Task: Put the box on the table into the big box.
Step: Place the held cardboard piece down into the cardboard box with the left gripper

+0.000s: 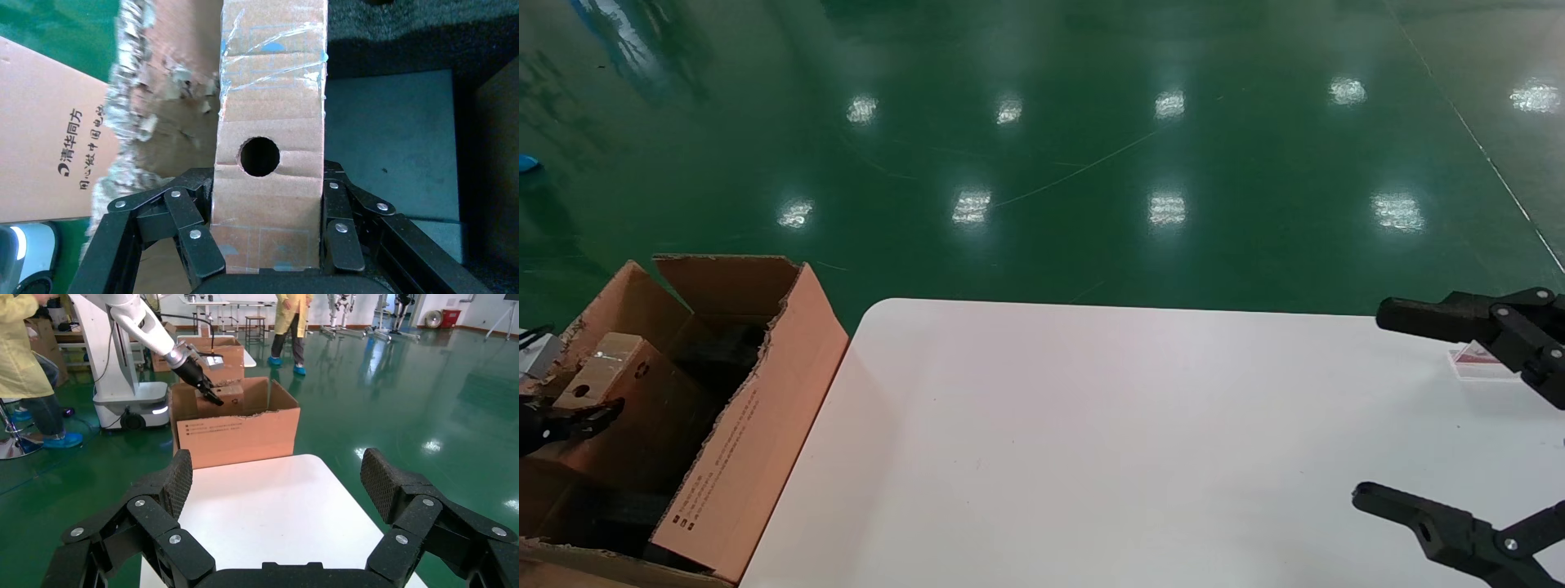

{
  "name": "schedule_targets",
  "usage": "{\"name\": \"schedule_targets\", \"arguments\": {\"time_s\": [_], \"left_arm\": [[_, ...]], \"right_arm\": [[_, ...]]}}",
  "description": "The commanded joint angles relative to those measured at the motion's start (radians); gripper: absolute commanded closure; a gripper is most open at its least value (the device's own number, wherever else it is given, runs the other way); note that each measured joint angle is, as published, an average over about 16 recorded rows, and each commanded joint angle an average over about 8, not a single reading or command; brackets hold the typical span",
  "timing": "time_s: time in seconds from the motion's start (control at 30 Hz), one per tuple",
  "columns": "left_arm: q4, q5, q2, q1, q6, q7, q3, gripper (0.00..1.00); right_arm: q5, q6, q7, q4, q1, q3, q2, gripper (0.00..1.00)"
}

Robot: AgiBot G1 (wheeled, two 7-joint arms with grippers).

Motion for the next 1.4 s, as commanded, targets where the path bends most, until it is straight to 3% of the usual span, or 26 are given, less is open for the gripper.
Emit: {"name": "schedule_targets", "arguments": {"time_s": [0.03, 0.43, 0.7, 1.4], "left_arm": [[-0.011, 0.002, 0.002, 0.028, -0.001, -0.011, -0.014, 1.0], [-0.114, 0.015, 0.021, 0.169, -0.005, -0.093, -0.064, 0.98], [-0.198, 0.026, 0.026, 0.233, 0.008, -0.137, -0.081, 0.02], [-0.311, 0.032, 0.01, 0.292, 0.017, -0.206, -0.091, 0.0]], "right_arm": [[0.0, 0.0, 0.0, 0.0, 0.0, 0.0, 0.0, 0.0], [0.0, 0.0, 0.0, 0.0, 0.0, 0.0, 0.0, 0.0], [0.0, 0.0, 0.0, 0.0, 0.0, 0.0, 0.0, 0.0], [0.0, 0.0, 0.0, 0.0, 0.0, 0.0, 0.0, 0.0]]}}
